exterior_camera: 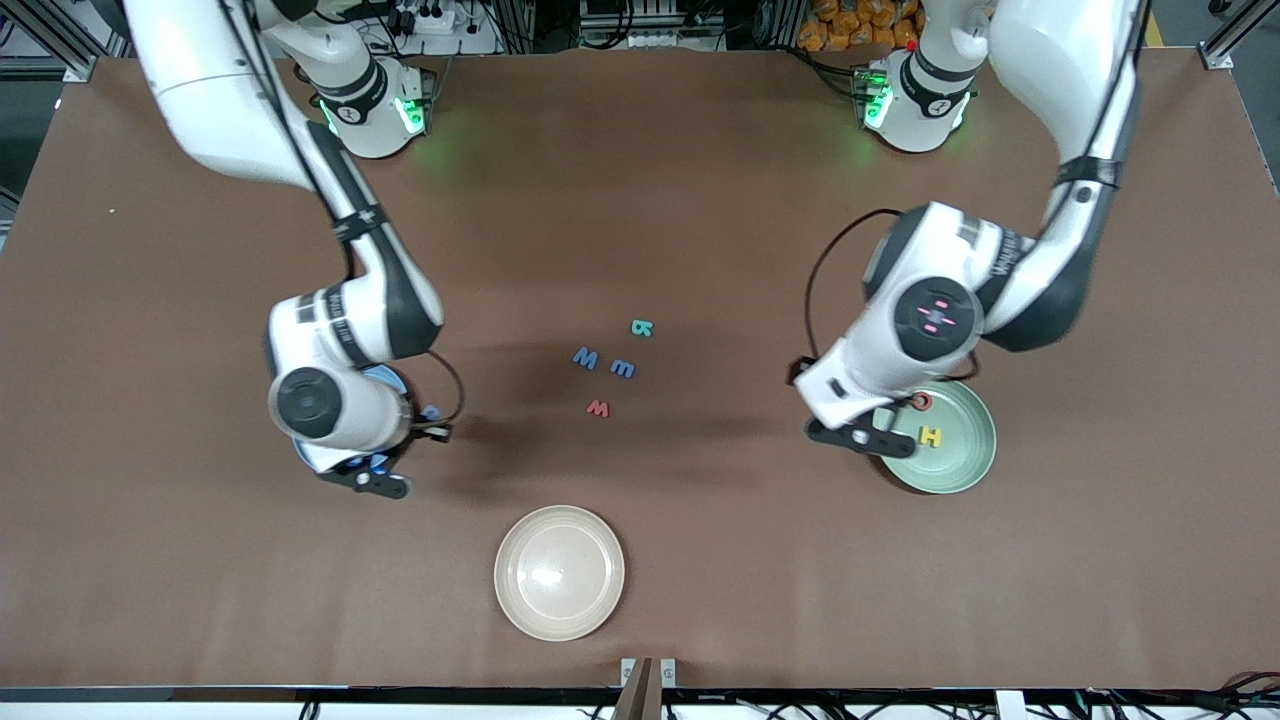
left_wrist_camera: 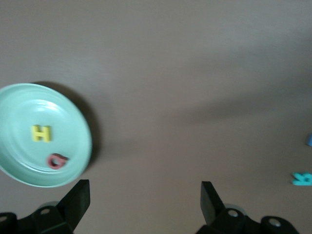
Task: Sort upper and lower case letters into plates
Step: 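Carry the blue a into the blue plate while the left gripper withdraws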
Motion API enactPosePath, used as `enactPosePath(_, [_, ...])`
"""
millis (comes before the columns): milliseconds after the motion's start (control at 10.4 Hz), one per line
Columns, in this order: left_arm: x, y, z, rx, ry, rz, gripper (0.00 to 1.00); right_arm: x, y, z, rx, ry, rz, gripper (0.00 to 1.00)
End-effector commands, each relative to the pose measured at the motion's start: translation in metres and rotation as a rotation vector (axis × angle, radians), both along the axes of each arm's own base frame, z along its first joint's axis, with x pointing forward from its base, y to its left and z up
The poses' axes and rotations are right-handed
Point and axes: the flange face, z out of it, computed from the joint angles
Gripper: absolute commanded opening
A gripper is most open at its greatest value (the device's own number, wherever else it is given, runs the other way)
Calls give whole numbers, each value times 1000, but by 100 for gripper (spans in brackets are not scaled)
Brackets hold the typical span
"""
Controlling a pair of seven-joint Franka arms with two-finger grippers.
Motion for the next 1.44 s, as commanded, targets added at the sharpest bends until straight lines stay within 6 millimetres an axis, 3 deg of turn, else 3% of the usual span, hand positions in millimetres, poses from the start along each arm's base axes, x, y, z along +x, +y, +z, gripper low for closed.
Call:
enactPosePath(0, [-39,-59,-1,4,21,35,100,0,-40,-3,-30,21,89,18])
enactPosePath(96, [-51,-79,-3,2,20,33,100,0,-61,-8,-31,28,102,20])
enactPosePath(288, [-83,-135,-17,-51,20,-7,100,0,-63,-11,-32,33,106,23])
enactPosePath(384, [-92,-156,-24,-81,-10,2,100,0,-63,-11,-32,33,106,33])
enactPosePath(480, [-103,-176,-32,-99,-30,1,100,0,-63,-11,-32,32,106,71])
enactPosePath(576, [-112,-193,-45,-125,-46,-6,100,0,-63,-12,-32,32,106,100])
enactPosePath(864, [-126,-221,-80,-151,-62,42,100,0,-63,-12,-31,32,104,100])
enactPosePath(1057, [-148,-249,-94,-158,-108,92,100,1,-63,-12,-31,30,101,100])
enactPosePath(1345, [-142,-263,-111,-145,-145,102,100,0,-63,-12,-31,30,95,100])
